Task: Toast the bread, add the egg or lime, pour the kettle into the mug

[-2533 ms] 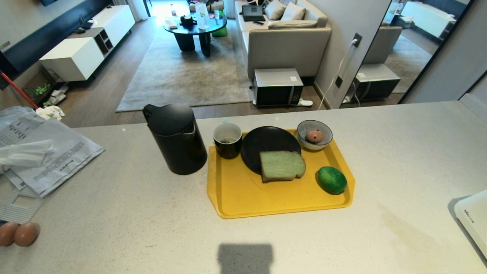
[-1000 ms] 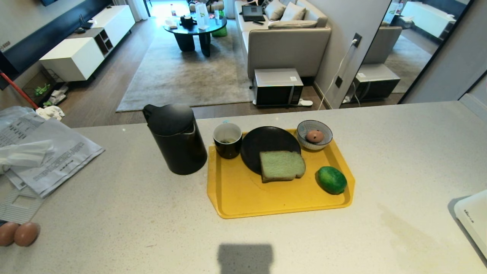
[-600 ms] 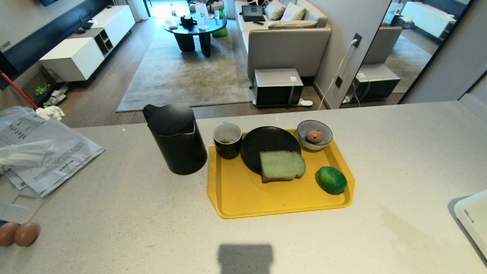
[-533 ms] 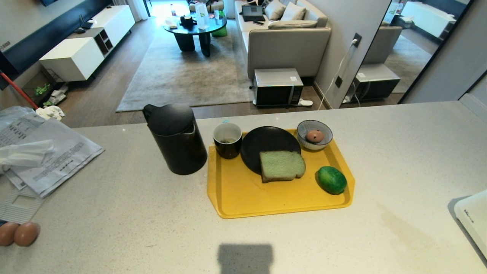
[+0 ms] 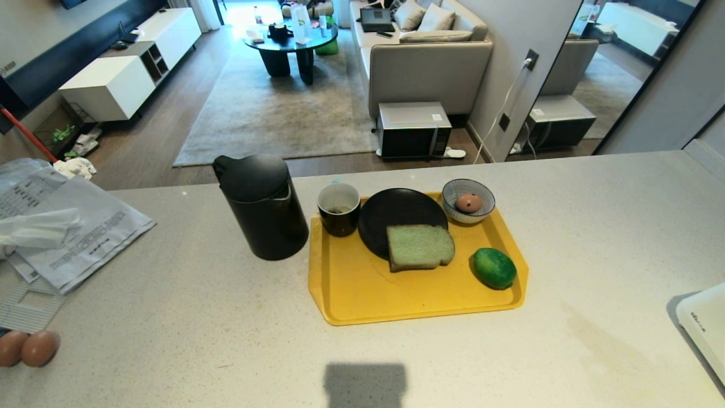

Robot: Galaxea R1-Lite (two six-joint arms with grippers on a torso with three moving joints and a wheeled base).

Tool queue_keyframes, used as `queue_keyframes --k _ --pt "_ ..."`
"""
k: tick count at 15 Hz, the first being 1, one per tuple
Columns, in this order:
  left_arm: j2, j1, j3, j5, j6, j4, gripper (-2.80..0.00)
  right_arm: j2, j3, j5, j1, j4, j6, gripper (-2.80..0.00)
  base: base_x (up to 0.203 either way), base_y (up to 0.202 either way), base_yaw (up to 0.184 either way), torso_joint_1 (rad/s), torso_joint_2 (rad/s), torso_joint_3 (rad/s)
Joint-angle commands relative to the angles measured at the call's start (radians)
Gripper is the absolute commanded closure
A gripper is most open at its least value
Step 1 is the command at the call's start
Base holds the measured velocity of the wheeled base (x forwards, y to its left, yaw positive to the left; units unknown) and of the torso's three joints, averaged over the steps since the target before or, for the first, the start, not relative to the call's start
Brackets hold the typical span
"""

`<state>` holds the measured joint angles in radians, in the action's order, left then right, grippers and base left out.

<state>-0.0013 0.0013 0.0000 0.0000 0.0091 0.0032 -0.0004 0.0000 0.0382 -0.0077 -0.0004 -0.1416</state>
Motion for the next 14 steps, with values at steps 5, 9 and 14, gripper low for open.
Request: queue_keyframes --k 5,9,14 --pt "0.000 0.000 0.000 0.000 0.000 0.000 0.00 0.000 0.000 -0.008 0.000 0.003 0.042 0.00 0.000 0.000 0.000 0.000 0.00 0.000" --pt "0.000 0.000 0.000 0.000 0.000 0.000 0.00 0.000 0.000 -0.014 0.000 0.003 0.044 0.00 0.000 0.000 0.000 0.000 0.00 0.000" --pt "0.000 0.000 0.000 0.000 0.000 0.000 0.00 0.000 0.000 -0.015 0.000 0.002 0.046 0.00 0.000 0.000 0.000 0.000 0.00 0.000"
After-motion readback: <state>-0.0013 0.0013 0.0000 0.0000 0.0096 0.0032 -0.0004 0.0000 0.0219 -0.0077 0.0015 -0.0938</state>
